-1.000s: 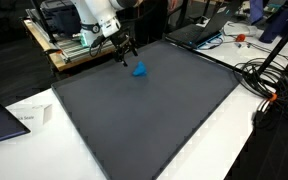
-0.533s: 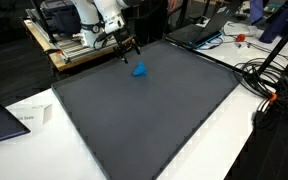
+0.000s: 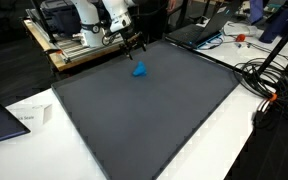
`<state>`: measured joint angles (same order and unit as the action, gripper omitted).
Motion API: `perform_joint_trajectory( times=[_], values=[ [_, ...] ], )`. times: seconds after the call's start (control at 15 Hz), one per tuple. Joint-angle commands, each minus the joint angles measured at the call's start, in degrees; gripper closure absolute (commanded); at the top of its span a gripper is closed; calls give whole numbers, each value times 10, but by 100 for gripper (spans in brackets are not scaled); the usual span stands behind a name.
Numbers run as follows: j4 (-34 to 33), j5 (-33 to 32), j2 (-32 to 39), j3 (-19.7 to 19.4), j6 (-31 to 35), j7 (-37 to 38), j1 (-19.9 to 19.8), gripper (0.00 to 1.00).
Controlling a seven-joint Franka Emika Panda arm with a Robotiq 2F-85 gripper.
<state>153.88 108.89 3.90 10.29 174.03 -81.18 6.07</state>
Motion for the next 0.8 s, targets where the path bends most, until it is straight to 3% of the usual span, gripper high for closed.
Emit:
perform_joint_trajectory(
  times=[0.0, 0.47, 0.73],
  values=[
    [6, 0, -6, 19, 21, 98, 11, 0],
    [-1, -28, 16, 55, 82, 284, 17, 0],
    [2, -83, 49, 76, 87, 403, 9, 0]
  ],
)
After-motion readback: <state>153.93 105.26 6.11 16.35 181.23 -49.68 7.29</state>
